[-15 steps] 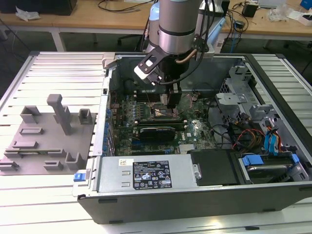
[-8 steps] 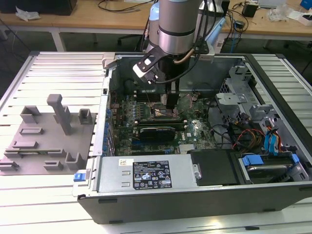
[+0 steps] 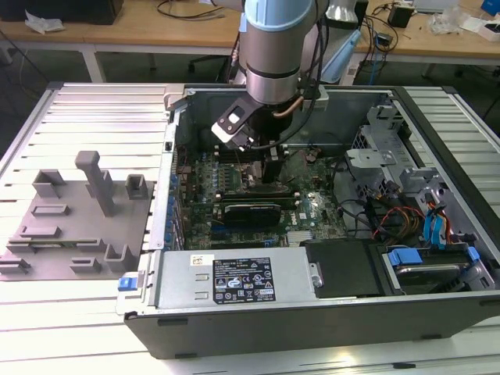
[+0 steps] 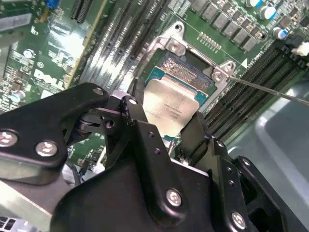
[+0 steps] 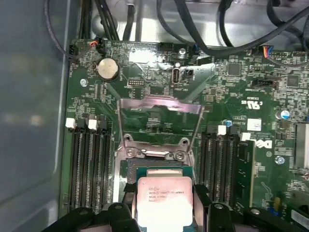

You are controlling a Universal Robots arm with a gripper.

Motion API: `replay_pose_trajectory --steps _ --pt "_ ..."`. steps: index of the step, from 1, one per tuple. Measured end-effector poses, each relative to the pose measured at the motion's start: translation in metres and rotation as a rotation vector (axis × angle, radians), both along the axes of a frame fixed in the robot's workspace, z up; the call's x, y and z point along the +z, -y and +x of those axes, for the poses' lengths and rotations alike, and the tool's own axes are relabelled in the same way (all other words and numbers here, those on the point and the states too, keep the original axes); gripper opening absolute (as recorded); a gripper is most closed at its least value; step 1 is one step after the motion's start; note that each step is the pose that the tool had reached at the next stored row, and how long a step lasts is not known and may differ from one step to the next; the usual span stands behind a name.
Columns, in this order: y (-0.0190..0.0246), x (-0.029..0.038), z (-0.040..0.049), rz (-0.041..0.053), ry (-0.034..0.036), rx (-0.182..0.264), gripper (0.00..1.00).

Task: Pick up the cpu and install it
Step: 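Place the cpu into insertion slot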

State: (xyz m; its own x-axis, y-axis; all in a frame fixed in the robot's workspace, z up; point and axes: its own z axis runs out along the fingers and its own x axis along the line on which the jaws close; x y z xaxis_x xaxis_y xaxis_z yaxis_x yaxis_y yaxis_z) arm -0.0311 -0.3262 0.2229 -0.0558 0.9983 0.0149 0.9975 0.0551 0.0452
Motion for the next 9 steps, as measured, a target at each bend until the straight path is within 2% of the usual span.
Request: replay_pose_trajectory --steps 3,6,9 --pt "-0.0017 -0.0014 0.0 -0.0014 0.0002 -0.007 0.55" --pt "-0.0017 -0.0048 -0.0002 -0.0119 -0.0001 -0.027 0.55" --pt "-0.0034 -0.0077 -0.0007 -0.0155 -0.0013 -0.035 0.55"
